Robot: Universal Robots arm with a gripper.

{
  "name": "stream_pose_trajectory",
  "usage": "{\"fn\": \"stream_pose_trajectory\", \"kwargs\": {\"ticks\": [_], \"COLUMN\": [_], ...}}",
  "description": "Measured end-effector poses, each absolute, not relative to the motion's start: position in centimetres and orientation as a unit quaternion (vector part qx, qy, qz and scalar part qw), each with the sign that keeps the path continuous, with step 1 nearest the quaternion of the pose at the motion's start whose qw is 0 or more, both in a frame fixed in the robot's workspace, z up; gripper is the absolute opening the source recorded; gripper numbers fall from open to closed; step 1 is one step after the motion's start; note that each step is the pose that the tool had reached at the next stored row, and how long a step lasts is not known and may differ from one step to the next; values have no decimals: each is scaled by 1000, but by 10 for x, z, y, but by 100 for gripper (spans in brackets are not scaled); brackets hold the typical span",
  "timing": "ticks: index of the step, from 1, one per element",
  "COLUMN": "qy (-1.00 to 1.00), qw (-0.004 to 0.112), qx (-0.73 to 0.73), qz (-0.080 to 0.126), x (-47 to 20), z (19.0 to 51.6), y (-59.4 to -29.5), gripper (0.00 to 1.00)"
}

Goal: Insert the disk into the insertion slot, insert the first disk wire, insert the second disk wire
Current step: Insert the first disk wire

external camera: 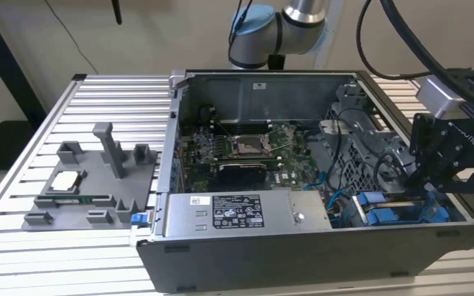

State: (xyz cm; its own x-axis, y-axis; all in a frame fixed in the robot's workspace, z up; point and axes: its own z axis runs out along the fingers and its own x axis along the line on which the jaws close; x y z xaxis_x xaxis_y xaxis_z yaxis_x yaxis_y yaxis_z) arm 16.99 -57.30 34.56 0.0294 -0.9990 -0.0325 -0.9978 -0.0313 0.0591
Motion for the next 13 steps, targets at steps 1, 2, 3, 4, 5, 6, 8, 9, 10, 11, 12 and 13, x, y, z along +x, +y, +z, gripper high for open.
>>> {"fn": "stream_pose_trajectory", "kwargs": {"ticks": [1, 2, 3, 4, 5, 6, 8, 9, 10, 11, 12, 13], "qy": [-696, -696, -696, -696, -696, -696, -696, -696, -696, -696, -696, -696], "qw": [10, 10, 10, 10, 10, 10, 10, 10, 10, 10, 10, 10], "qx": [717, 717, 717, 717, 717, 717, 717, 717, 717, 717, 717, 717], "qz": [-32, -32, -32, -32, -32, -32, -32, -32, -32, -32, -32, -32], "x": [170, 170, 170, 170, 171, 172, 173, 173, 174, 174, 174, 174], "z": [345, 344, 344, 343, 343, 342, 342, 342, 341, 341, 341, 341], "y": [-573, -572, -571, -570, -569, -569, -568, -568, -568, -568, -568, -567], "gripper": [19, 19, 19, 19, 19, 19, 19, 19, 19, 19, 19, 19]}}
